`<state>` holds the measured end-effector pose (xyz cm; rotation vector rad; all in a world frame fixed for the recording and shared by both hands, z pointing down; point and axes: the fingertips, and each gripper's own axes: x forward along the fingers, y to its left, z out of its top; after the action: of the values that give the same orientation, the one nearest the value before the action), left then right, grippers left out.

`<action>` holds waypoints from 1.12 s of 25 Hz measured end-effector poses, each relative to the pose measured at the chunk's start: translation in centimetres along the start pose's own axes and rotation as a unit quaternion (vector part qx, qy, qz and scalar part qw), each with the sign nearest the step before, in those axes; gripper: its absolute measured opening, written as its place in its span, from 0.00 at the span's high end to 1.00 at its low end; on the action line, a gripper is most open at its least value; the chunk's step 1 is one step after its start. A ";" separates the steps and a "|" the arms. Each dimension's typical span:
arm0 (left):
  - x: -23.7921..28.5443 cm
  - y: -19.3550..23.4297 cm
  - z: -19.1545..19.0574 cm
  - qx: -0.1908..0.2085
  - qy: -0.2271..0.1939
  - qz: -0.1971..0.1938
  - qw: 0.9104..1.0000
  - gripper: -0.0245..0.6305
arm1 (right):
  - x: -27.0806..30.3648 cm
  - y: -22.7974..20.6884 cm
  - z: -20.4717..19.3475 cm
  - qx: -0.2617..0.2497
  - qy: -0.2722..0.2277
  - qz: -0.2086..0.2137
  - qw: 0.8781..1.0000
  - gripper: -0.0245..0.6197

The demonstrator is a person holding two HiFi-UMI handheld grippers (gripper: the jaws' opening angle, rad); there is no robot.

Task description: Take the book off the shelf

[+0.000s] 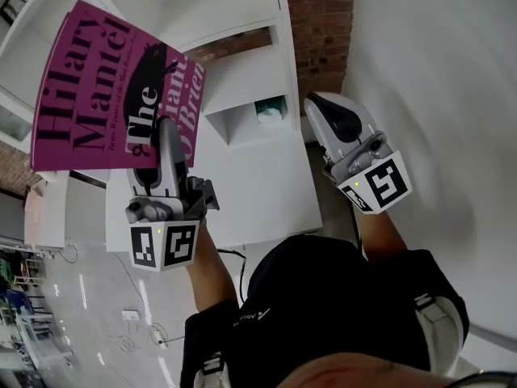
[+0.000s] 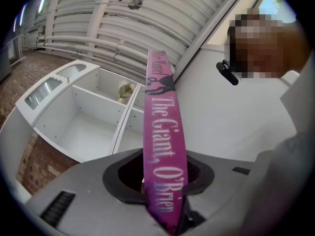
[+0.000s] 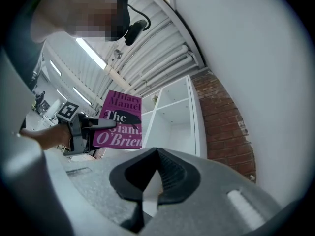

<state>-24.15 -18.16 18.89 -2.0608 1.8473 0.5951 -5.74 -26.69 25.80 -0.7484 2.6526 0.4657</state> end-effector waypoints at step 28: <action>-0.2 -0.2 -0.5 -0.023 0.003 -0.035 0.999 0.76 | 1.1 0.3 -0.1 -0.008 0.024 -0.025 0.999 0.96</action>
<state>-23.97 -18.21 19.37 -2.1506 1.7723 0.6191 -6.82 -26.99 25.51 -0.8400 2.6704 0.4610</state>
